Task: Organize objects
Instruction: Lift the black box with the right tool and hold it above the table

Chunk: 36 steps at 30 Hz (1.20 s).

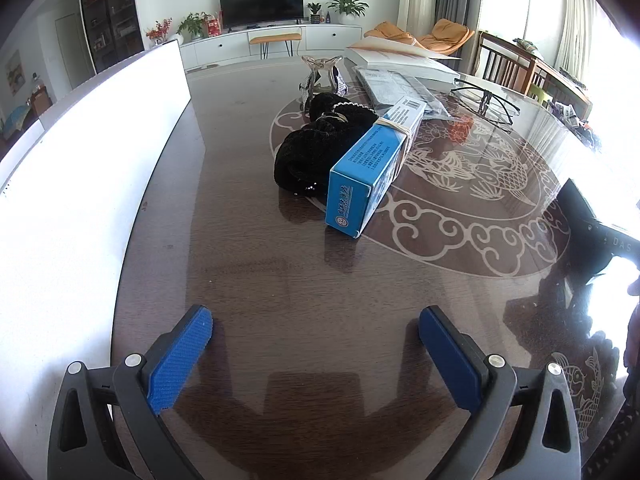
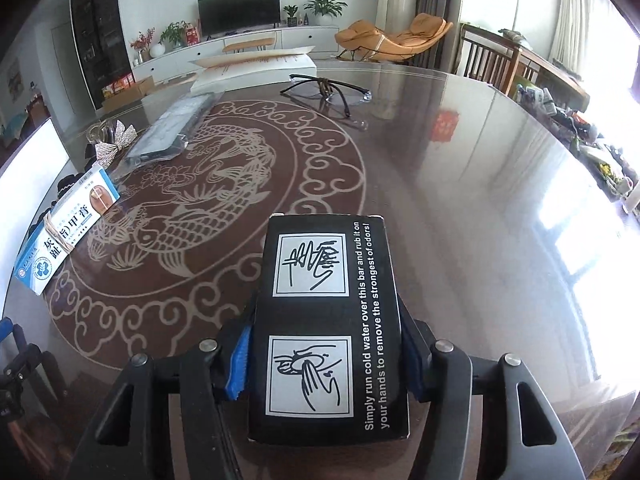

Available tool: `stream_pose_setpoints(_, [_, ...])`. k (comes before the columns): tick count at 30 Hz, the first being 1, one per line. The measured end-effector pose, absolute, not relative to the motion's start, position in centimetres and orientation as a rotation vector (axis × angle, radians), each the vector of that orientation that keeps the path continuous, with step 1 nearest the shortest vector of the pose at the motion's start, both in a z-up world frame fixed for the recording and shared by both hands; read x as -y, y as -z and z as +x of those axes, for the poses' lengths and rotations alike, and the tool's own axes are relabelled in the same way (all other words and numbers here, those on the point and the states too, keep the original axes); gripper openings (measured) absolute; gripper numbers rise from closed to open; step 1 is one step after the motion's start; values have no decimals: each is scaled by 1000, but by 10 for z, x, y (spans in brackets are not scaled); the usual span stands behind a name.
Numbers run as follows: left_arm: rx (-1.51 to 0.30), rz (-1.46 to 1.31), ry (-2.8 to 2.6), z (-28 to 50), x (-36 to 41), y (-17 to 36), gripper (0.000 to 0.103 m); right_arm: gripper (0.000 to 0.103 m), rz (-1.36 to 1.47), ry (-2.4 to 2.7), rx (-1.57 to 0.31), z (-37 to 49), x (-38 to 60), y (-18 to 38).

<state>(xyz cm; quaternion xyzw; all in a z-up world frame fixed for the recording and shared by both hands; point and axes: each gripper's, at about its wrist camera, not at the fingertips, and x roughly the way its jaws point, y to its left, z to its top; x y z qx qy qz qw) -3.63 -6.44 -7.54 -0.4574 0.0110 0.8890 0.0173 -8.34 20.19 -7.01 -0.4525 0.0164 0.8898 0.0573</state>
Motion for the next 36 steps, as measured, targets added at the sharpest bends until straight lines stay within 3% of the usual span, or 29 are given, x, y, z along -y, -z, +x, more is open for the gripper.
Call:
stream_pose_setpoints(6, [-34,-1421,-2762,-36,64,76,103,62,-1331,-2687,-79,-76,-217,70])
stream_pose_setpoints(8, [-34,-1422,-2762,-37,64,76,103,85,-1339,-2682,-90,-76,-217,72])
stream_pose_setpoints(14, [-34,-1421,-2763,-37,64,76,103,95,-1366,-2680,-80,-79,-214,75])
stream_pose_setpoints(27, [-136,-1259,-2795,-93,30,39,103,102,-1384,-2685,-78,-79,-213,77])
stream_pose_setpoints(28, [-166,-1280,-2802,-100,27,42,87,102,-1384,-2685,-78,-79,-213,78])
stream_pose_setpoints(29, [-178,-1303,-2801,-104,23,47,53,102,-1384,-2685,-78,-79,-213,78])
stream_pose_setpoints(30, [-171,-1327,-2794,-106,22,51,36,102,-1384,-2685,-78,-79,-213,78])
stream_pose_setpoints(32, [-82,-1292,-2748,-101,22,54,22,102,-1384,-2685,-78,-79,-213,78])
stream_pose_setpoints(36, [-23,-1243,-2672,-68,19,55,21,102,-1384,-2685,-77,-79,-213,78])
